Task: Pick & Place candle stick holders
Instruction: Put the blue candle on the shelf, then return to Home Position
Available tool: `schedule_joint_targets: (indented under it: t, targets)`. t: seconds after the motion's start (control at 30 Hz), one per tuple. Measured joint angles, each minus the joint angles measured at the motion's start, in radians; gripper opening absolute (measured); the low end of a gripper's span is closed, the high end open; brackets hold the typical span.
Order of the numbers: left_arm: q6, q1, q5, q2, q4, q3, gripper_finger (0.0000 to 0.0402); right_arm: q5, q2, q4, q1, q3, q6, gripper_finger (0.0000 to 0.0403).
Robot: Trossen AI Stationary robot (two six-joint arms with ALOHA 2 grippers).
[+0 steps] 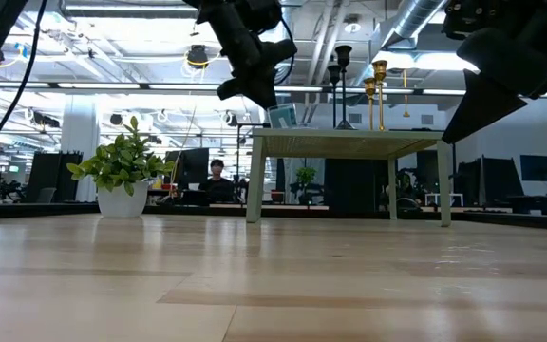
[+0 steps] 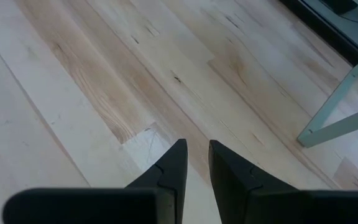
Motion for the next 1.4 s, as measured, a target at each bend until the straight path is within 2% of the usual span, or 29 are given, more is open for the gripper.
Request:
schedule_joint_targets:
  t: [0.37,0.97,1.2,1.4]
  targets:
    - [-0.002,-0.01,0.002,0.028,0.021,0.0,0.0013,-0.005,0.0,0.0,0.001,0.0,0.0,0.0058]
    - [0.029,-0.01,-0.007,0.018,0.079,0.0,0.0077,-0.027,0.0,0.0,0.001,0.0,0.001,0.0058]
    - [0.066,-0.025,-0.005,-0.1,0.094,0.0,0.0081,-0.026,0.0,-0.001,0.001,0.0,0.0,0.0058]
    - [0.162,-0.108,0.007,-0.257,0.036,0.0,0.0071,0.012,0.0,-0.001,0.003,0.0,-0.058,0.0058]
